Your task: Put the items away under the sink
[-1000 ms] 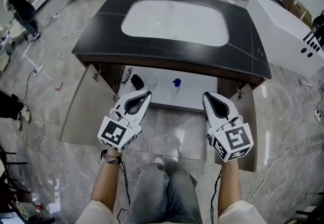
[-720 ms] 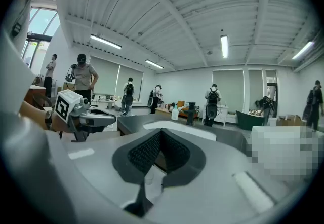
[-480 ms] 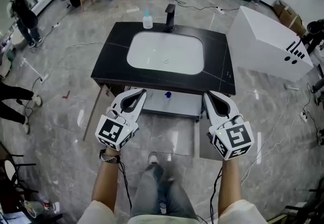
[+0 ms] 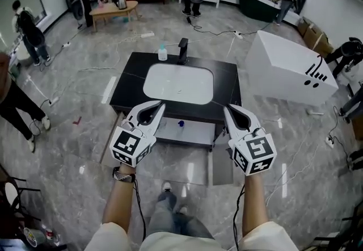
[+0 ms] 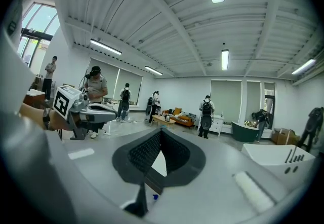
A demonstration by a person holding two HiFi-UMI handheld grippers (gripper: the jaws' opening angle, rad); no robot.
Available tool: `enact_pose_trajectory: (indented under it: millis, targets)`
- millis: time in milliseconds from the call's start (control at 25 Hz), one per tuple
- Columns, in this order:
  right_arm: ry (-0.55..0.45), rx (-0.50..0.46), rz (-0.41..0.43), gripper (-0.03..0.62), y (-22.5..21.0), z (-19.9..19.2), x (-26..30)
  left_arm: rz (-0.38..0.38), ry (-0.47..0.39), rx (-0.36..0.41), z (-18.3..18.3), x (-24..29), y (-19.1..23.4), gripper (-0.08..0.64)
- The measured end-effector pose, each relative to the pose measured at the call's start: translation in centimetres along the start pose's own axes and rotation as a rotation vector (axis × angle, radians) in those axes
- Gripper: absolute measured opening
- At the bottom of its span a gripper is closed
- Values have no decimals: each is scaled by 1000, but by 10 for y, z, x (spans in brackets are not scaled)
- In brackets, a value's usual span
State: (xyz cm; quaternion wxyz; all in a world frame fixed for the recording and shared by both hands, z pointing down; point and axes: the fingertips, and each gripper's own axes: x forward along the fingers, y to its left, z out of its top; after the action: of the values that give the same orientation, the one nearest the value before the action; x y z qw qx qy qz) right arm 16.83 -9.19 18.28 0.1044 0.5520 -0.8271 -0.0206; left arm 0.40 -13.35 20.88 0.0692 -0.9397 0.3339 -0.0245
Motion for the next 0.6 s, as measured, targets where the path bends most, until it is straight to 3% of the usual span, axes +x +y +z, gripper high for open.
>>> enact_pose_trajectory:
  millis: [240,600]
  targets:
    - [-14,-53,6,6,11,44,-40,3,-22,38,57,-20,-22,6]
    - [-29,27,45,6,31,64,-95,39,-39,18,100,-63,-54,6]
